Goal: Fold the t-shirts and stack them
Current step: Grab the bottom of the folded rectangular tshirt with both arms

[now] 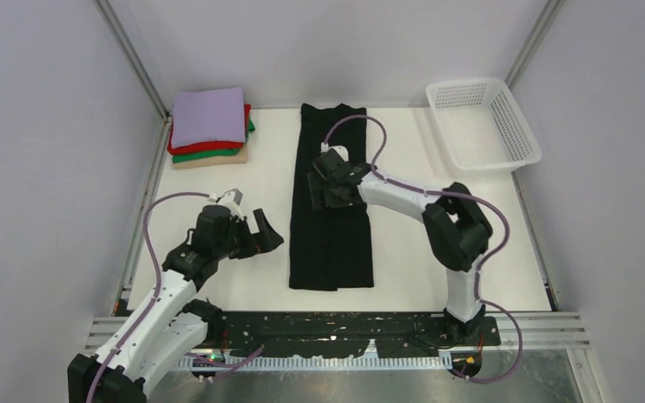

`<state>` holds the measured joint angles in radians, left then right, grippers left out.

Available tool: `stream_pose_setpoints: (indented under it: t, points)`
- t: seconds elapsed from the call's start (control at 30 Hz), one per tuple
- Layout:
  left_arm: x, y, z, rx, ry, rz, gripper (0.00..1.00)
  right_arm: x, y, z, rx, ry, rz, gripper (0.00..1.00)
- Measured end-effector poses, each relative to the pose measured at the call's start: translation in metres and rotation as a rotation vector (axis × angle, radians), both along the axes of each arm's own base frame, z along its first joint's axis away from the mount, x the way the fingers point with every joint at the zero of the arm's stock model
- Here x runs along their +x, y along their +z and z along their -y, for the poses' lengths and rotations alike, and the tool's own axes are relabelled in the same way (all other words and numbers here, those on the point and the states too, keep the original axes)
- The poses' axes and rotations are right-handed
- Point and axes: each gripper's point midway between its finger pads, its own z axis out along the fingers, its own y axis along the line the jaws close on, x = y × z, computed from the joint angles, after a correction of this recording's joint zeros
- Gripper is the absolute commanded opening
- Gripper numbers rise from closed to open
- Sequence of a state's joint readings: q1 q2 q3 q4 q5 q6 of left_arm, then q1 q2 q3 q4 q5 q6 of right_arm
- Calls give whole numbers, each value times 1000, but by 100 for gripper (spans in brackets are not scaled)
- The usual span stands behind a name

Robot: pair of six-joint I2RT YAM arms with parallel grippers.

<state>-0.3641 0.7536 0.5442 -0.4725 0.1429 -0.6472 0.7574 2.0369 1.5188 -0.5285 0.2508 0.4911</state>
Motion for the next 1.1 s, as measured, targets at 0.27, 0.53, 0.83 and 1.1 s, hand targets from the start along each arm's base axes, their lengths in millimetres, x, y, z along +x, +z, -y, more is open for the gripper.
stream_pose_setpoints:
  t: [0.27,0.53,0.83,1.1]
  points:
    - [-50,-57,28,-131,-129,-211,94,-48,109,39,279,34,256,95]
    - [-70,-71,47,-153,-219,-279,76,-126,57,90,361,27,156,100]
    - [-77,-90,61,-175,-270,-375,39,-182,31,98,476,54,8,92]
    - [-80,-101,61,-160,-274,-422,15,-208,12,100,482,60,-120,72]
